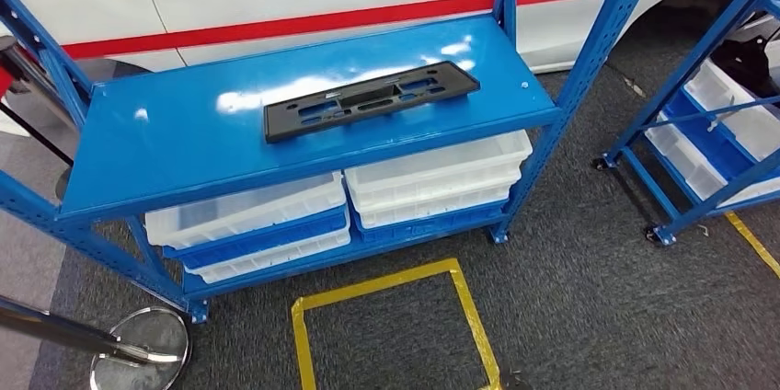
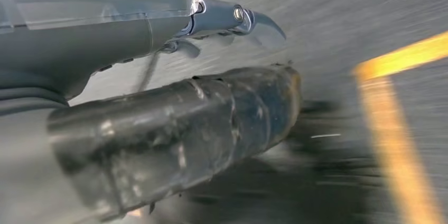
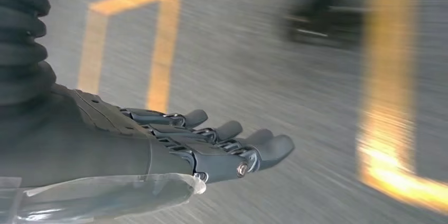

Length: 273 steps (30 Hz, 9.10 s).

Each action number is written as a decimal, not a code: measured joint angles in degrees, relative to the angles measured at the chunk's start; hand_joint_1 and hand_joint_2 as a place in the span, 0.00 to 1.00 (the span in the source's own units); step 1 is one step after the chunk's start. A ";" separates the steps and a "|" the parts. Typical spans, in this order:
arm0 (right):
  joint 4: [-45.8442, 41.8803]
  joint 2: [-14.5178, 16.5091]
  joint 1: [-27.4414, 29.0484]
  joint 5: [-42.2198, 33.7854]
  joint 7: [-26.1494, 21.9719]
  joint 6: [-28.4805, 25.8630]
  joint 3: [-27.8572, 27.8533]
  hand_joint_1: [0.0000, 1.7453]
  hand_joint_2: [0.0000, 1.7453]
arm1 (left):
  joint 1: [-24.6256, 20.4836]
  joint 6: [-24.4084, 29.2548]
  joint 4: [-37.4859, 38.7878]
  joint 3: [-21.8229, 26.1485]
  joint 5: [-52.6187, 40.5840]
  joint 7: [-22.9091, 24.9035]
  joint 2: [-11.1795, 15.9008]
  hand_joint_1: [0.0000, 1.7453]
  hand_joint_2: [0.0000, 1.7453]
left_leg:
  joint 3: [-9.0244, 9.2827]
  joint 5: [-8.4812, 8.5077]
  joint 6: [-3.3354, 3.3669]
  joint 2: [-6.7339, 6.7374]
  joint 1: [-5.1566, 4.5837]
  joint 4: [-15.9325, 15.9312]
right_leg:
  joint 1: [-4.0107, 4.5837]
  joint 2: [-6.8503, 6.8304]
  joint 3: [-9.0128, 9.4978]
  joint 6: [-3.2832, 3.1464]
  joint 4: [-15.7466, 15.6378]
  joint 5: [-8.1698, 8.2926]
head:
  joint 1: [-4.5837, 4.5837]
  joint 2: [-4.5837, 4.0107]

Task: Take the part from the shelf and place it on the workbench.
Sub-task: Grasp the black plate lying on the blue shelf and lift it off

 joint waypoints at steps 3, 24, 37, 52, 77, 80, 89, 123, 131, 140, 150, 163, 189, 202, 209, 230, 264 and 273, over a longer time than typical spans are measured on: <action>-4.92 -0.03 -3.76 -0.01 -0.01 -0.02 -0.01 0.00 0.50 | 3.26 -0.01 4.89 -0.02 0.01 -0.02 0.07 0.00 0.75 | -6.32 -4.18 -0.70 2.82 0.26 8.21 | 0.15 -0.59 1.94 -0.57 -0.69 -1.13 | -0.13 0.00; 0.83 2.00 0.73 11.73 -1.02 0.94 -14.57 0.00 1.00 | -0.17 -4.57 2.91 -0.01 -3.08 -6.29 1.19 0.00 1.00 | -4.76 5.36 0.99 3.95 -0.76 -5.76 | 0.61 -3.08 7.39 0.39 -2.34 -5.31 | 0.07 0.00; 0.94 7.05 -0.70 27.21 -5.93 1.43 -35.49 0.00 0.00 | 2.86 -10.32 7.68 0.02 -7.05 -14.58 2.50 0.00 0.00 | -4.52 5.43 1.15 3.95 -0.69 -5.76 | 0.62 -3.09 7.56 0.72 -2.36 -5.25 | 0.06 0.00; -15.99 11.79 8.20 31.44 -15.04 1.87 -41.02 0.00 0.00 | 4.77 -15.64 12.57 1.23 -9.13 -21.12 3.08 0.00 0.00 | -4.50 5.38 1.10 3.93 -0.63 -5.83 | 0.71 -3.13 7.57 0.76 -2.36 -5.40 | 0.06 0.00; -50.96 13.82 10.30 2.71 -6.59 28.02 -50.23 0.00 0.00 | 8.44 -16.25 15.36 0.79 -7.03 -26.92 2.39 0.00 0.00 | -4.46 5.38 1.11 3.94 -0.67 -5.81 | 0.69 -3.15 7.60 0.77 -2.36 -5.39 | 0.06 0.00; -55.97 14.20 11.09 1.49 -8.12 31.71 -50.23 0.00 0.00 | 8.97 -16.32 15.74 0.19 -6.64 -27.89 2.39 0.00 0.00 | -4.46 5.38 1.11 3.94 -0.67 -5.82 | 0.69 -3.16 7.60 0.77 -2.36 -5.39 | 0.06 0.00; -71.40 15.19 13.98 -1.67 -13.29 42.66 -49.79 0.00 0.00 | 10.64 -16.82 16.87 -1.43 -5.84 -30.77 2.41 0.00 0.00 | -4.47 5.38 1.12 3.93 -0.68 -5.82 | 0.69 -3.16 7.61 0.78 -2.36 -5.40 | 0.06 0.00; -89.12 -6.42 9.67 20.36 -12.58 20.96 1.85 0.00 1.00 | 11.92 -17.03 18.62 -6.16 -6.45 -34.51 3.66 0.00 0.00 | -4.42 5.39 1.12 3.78 -0.69 -5.82 | 0.70 -3.27 7.70 0.79 -2.36 -5.40 | 0.06 0.00; -89.05 -11.10 6.23 29.15 -10.80 13.05 13.96 0.00 1.00 | 11.87 -16.91 18.62 -6.97 -6.91 -34.59 4.03 0.00 0.00 | -4.41 5.39 1.12 3.78 -0.69 -5.82 | 0.70 -3.26 7.70 0.79 -2.36 -5.40 | 0.06 0.00; -87.98 -16.71 2.19 40.15 -7.81 4.58 26.50 0.00 1.00 | 11.67 -16.78 18.94 -7.61 -8.02 -34.73 4.64 0.00 0.00 | -4.41 5.39 1.12 3.79 -0.69 -5.82 | 0.70 -3.26 7.70 0.78 -2.36 -5.40 | 0.06 0.00; -86.45 -19.19 1.01 48.59 -5.14 0.12 29.05 0.00 1.00 | 11.73 -16.88 19.30 -7.78 -8.61 -34.98 5.04 0.00 0.00 | -4.41 5.39 1.12 3.79 -0.69 -5.82 | 0.69 -3.25 7.70 0.78 -2.36 -5.40 | 0.06 0.00; -79.51 -25.88 -0.46 69.80 1.09 -9.75 34.30 0.00 1.00 | 11.95 -17.34 19.58 -7.78 -10.79 -35.81 5.93 0.00 0.00 | -4.41 5.39 1.12 3.78 -0.69 -5.82 | 0.69 -3.27 7.70 0.79 -2.36 -5.40 | 0.06 0.00; -75.74 -28.03 -1.02 69.53 -0.57 -8.51 37.42 0.00 1.00 | 12.15 -17.50 19.59 -7.76 -11.73 -35.86 6.37 0.00 0.00 | -2.06 4.03 2.26 2.39 -0.04 -6.74 | -0.84 -1.36 2.09 2.81 5.34 -5.44 | 0.16 0.00; -69.97 -19.37 -13.84 64.78 3.01 3.14 39.14 0.00 1.00 | 10.67 -17.36 19.66 -7.76 -14.48 -35.35 7.82 0.00 0.00 | -11.56 -1.26 -1.51 3.27 0.47 9.85 | -0.30 -1.87 6.77 -0.32 -1.36 -5.13 | 0.06 0.00; -64.32 -15.99 -19.68 64.36 6.34 5.75 40.25 0.00 1.00 | 10.75 -17.86 19.95 -7.77 -16.30 -35.87 8.99 0.00 0.00 | -5.49 5.45 1.14 3.67 -0.27 -4.88 | 0.01 -1.94 9.65 1.23 -1.74 -7.19 | 0.06 0.00; -53.19 -13.78 -23.92 63.45 9.61 3.85 41.36 0.00 1.00 | 11.40 -18.38 20.09 -6.74 -18.57 -37.33 10.32 0.00 0.00 | -3.59 -5.45 -1.30 3.17 0.58 5.63 | 0.18 -1.45 3.34 -1.08 -0.50 -2.53 | -0.26 0.00; -39.85 -13.12 -23.77 64.39 1.91 5.99 42.01 0.00 1.00 | 10.67 -19.77 20.37 -3.83 -22.75 -37.11 10.87 0.00 0.00 | 1.43 1.38 1.39 3.54 0.23 -7.42 | 0.75 -0.62 3.00 0.17 -0.37 -2.20 | 0.12 0.00; -36.46 -10.91 -25.07 64.95 2.94 5.02 41.76 0.00 1.00 | 10.65 -19.01 20.38 -3.62 -23.71 -37.12 10.86 0.00 0.00 | 1.67 1.68 -0.28 3.68 0.33 -7.61 | 0.75 -0.57 3.23 -0.06 -0.38 -1.90 | 0.12 0.00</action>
